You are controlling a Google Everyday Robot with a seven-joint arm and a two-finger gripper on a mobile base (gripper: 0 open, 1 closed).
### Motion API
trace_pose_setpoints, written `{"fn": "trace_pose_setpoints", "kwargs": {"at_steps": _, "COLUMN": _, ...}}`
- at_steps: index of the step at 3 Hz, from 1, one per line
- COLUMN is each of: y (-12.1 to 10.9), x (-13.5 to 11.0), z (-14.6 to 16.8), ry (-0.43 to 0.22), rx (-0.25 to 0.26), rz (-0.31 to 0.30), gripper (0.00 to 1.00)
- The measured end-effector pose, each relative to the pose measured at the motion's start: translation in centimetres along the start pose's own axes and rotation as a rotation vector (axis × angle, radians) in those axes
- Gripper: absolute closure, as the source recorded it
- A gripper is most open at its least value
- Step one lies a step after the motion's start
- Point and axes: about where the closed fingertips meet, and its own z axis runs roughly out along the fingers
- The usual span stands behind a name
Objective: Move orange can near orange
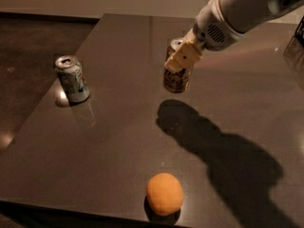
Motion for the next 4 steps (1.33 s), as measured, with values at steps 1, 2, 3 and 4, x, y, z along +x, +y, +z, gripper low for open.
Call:
{"fn": "trace_pose_setpoints", "kwargs": {"at_steps": 1, "y": 4.8, "x": -0.7, "z": -1.5, "ry": -0.010, "rx": -0.071, "rz": -0.134, "gripper": 1.00}}
{"fn": "trace_pose_setpoints", "kwargs": {"at_steps": 2, "y": 8.3, "x": -0.7, "z": -1.9, "ry": -0.014, "rx": -0.140, "rz": -0.242, "gripper": 1.00}}
{"fn": "trace_pose_setpoints", "kwargs": {"at_steps": 3, "y": 11.1, "x": -0.1, "z": -1.9, "ry": -0.023, "rx": -0.228, "rz": -0.370, "gripper": 1.00}}
{"fn": "trace_pose_setpoints", "kwargs": {"at_steps": 4, "y": 11.1, "x": -0.2, "z": -1.9, "ry": -0.023, "rx": -0.228, "rz": -0.370, "gripper": 1.00}}
